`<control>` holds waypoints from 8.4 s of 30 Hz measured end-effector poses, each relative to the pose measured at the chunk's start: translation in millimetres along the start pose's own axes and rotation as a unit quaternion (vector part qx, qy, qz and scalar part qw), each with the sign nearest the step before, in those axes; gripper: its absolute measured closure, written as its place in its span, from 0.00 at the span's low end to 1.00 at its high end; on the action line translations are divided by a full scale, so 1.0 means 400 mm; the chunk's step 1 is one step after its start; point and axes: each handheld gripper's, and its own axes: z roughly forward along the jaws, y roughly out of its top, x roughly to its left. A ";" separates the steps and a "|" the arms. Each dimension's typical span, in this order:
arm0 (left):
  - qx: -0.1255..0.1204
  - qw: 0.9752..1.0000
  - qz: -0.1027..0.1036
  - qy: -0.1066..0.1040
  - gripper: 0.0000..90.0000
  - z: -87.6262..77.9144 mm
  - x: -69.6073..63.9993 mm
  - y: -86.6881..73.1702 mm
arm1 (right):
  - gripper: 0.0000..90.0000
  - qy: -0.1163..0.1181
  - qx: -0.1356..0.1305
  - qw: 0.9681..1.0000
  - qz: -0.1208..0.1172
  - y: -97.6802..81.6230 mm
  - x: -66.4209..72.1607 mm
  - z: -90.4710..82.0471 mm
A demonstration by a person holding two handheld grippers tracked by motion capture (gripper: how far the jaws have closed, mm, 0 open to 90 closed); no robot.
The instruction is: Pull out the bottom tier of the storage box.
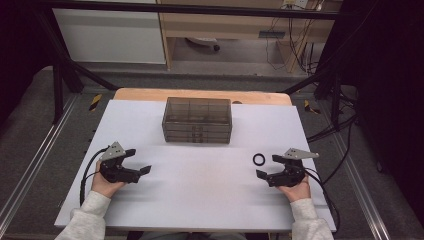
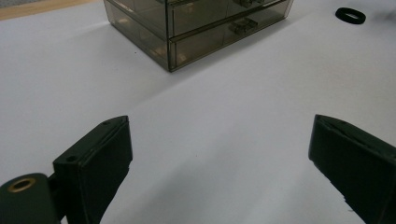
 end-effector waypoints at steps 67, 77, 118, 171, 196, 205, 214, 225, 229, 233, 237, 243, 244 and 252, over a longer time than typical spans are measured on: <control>0.064 0.978 0.193 0.034 0.08 0.105 -0.104 0.082 | 0.00 -0.006 0.007 1.000 0.002 0.004 0.005 0.006; 0.078 0.970 0.227 0.044 0.08 0.135 -0.121 0.099 | 0.00 -0.006 0.008 1.000 0.002 0.004 0.005 0.007; 0.074 0.924 0.365 0.089 0.13 0.280 -0.202 0.161 | 0.00 -0.007 0.009 1.000 0.001 0.004 0.004 0.006; 0.063 0.834 0.517 0.182 0.58 0.411 -0.239 0.109 | 0.00 -0.006 0.009 1.000 0.001 0.004 0.004 0.006; 0.057 0.810 0.539 0.223 0.75 0.446 -0.243 0.086 | 0.00 -0.006 0.009 1.000 0.000 0.004 0.003 0.006; 0.055 0.806 0.541 0.232 0.79 0.450 -0.244 0.080 | 0.00 -0.006 0.009 1.000 0.002 0.004 0.004 0.005; 0.051 0.795 0.553 0.245 0.82 0.455 -0.248 0.073 | 0.00 -0.005 0.009 1.000 0.001 0.004 0.003 0.006; 0.048 0.785 0.563 0.255 0.84 0.459 -0.251 0.067 | 0.00 -0.006 0.009 1.000 0.002 0.005 0.003 0.005; 0.050 0.778 0.569 0.260 0.85 0.459 -0.252 0.065 | 0.00 -0.006 0.009 1.000 0.002 0.005 0.003 0.005; 0.048 0.772 0.575 0.265 0.87 0.461 -0.253 0.063 | 0.00 -0.006 0.010 1.000 0.001 0.004 0.003 0.006; 0.048 0.767 0.581 0.268 0.87 0.462 -0.253 0.061 | 0.00 -0.005 0.009 1.000 0.001 0.004 0.003 0.006; 0.046 0.763 0.585 0.271 0.88 0.463 -0.254 0.059 | 0.00 -0.005 0.009 1.000 0.001 0.004 0.003 0.006; 0.046 0.763 0.585 0.271 0.88 0.463 -0.254 0.059 | 0.00 -0.005 0.010 1.000 0.000 0.004 0.003 0.006; 0.048 0.758 0.589 0.275 0.88 0.464 -0.256 0.057 | 0.00 -0.005 0.010 1.000 0.000 0.004 0.003 0.006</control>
